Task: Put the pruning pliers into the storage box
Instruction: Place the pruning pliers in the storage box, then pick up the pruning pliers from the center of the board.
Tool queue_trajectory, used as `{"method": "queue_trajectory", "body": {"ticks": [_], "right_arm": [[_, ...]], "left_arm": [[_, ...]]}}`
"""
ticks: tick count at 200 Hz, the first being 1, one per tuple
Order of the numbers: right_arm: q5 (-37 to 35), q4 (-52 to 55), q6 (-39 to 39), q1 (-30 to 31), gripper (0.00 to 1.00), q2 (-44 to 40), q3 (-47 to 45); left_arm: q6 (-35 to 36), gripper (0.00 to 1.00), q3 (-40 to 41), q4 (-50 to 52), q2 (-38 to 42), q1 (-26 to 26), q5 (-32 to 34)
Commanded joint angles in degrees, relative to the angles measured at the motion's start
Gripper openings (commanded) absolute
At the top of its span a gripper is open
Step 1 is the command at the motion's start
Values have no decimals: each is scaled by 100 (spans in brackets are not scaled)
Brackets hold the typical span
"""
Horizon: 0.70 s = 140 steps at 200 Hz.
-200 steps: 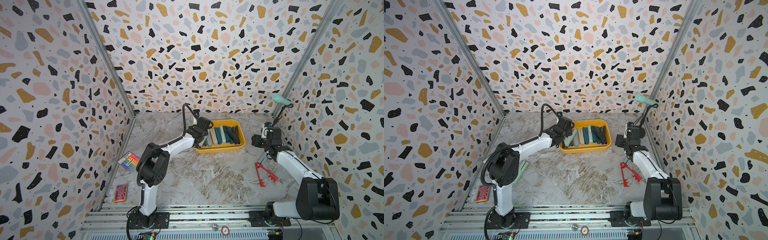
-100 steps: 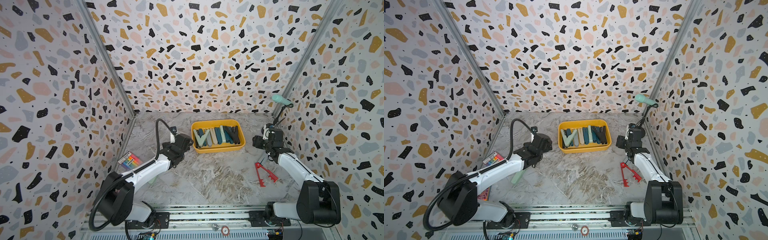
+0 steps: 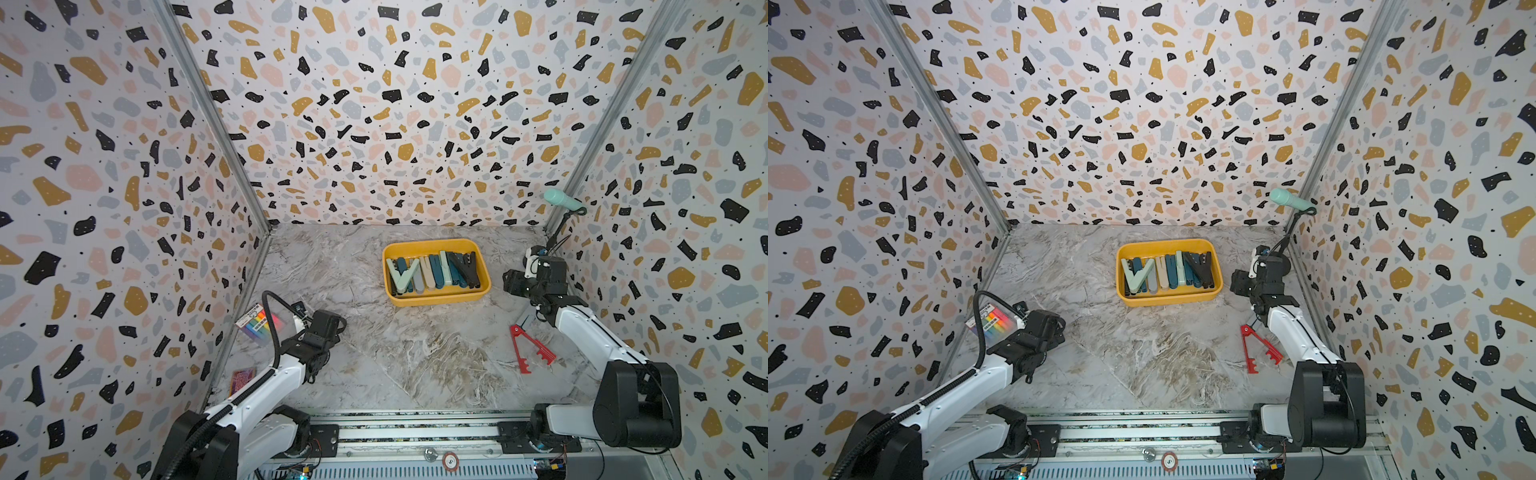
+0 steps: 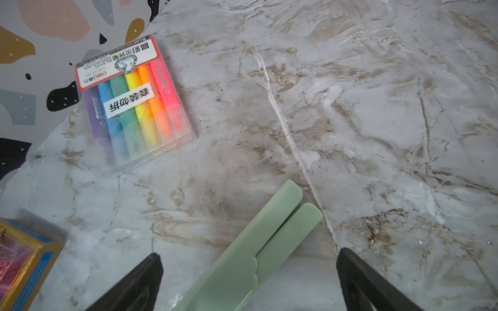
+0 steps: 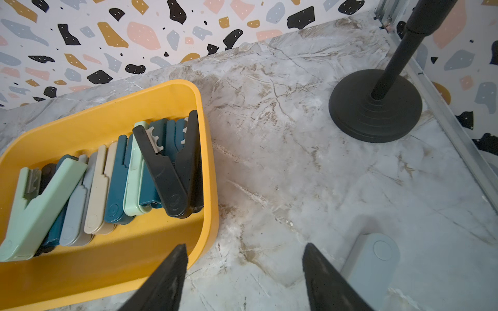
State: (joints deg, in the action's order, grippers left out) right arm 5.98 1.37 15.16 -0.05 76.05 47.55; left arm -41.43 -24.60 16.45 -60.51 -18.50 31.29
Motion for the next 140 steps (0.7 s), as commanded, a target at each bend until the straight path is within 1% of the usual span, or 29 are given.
{"method": "queue_trajectory", "body": {"ticks": [1, 32, 60, 93, 119, 140], "right_arm": [[39, -42, 35, -21, 70, -153, -5], [10, -38, 22, -26, 70, -204, -30], [14, -48, 35, -21, 70, -207, -43], [22, -57, 42, -24, 70, -189, -27], [22, -49, 45, -27, 70, -203, -30], [0, -32, 16, -29, 70, -230, -37]], "left_arm": [[-71, 99, 152, -354, -215, 231, -417], [108, 100, 96, -446, -603, 311, -411], [286, 99, 122, -686, -698, 394, -668], [552, 100, 100, -932, -983, 528, -1204], [668, 95, 8, -1115, -1334, 560, -1747], [716, 87, -78, -1217, -1609, 568, -2055]]}}
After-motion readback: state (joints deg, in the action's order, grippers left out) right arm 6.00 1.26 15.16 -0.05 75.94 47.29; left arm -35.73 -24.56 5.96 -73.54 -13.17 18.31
